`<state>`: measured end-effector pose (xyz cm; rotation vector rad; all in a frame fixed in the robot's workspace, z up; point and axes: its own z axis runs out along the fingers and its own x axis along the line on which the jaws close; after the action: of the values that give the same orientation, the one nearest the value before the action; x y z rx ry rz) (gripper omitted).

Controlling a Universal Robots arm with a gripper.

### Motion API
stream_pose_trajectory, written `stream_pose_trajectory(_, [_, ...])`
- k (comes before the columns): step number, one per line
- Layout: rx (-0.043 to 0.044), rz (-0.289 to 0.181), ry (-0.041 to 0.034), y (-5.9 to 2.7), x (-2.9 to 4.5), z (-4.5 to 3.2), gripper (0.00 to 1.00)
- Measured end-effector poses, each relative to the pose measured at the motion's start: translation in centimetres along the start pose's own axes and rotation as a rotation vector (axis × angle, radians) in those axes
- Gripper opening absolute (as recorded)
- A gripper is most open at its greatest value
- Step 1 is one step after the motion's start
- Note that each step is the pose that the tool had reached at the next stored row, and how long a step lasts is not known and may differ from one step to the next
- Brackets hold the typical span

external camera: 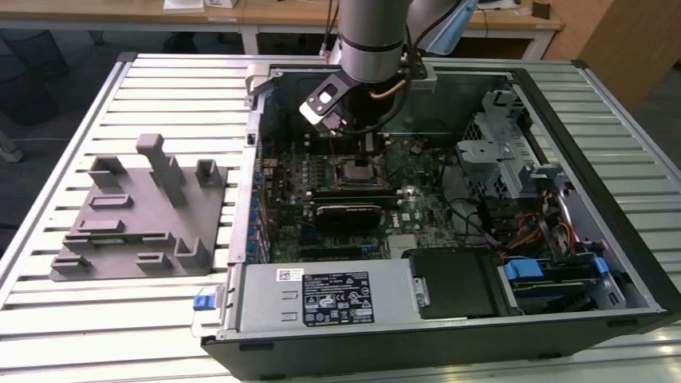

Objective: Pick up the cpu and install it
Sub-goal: 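Place the cpu into insertion slot, then close the cpu cover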

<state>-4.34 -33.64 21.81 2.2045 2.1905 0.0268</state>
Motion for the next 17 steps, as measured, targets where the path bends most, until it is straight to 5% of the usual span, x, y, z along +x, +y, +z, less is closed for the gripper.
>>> stream_pose_trajectory(17, [-0.0001, 0.001, -0.0004, 0.02, -0.01, -0.67, 0.11])
